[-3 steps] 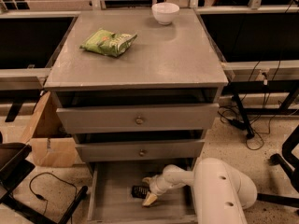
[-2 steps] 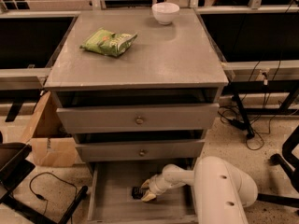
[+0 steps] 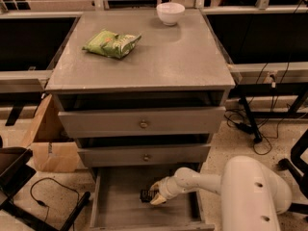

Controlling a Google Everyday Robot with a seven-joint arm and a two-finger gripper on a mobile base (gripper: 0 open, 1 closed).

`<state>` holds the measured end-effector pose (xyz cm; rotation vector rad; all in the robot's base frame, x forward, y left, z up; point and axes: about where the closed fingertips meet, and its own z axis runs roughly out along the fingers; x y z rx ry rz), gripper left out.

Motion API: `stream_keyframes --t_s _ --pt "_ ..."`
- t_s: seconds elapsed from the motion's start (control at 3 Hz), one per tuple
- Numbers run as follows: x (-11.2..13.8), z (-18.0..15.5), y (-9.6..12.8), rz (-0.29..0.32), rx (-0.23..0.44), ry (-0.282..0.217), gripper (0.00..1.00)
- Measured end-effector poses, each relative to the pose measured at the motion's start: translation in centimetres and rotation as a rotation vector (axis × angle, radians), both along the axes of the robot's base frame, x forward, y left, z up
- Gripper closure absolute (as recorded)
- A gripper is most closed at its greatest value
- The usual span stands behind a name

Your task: Pick rxbar chocolate from bottom drawer and place on counter

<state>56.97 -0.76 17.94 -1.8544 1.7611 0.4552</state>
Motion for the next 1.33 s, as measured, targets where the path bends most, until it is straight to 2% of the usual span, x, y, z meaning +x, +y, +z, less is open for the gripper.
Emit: stream_keyframes --t_s 0.33,0.67,1.0,1.33 --pt "-1.3 5.5 -2.4 0.013 -0.007 -0.014 1.0" --pt "-3.9 12.2 -5.7 0.049 -0.033 -0.018 1.0" --pt "-7.2 18.1 -8.3 0.078 -0.108 0.006 1.0" --pt "-6.9 25.8 -11.7 0.058 -0.186 0.011 1.0"
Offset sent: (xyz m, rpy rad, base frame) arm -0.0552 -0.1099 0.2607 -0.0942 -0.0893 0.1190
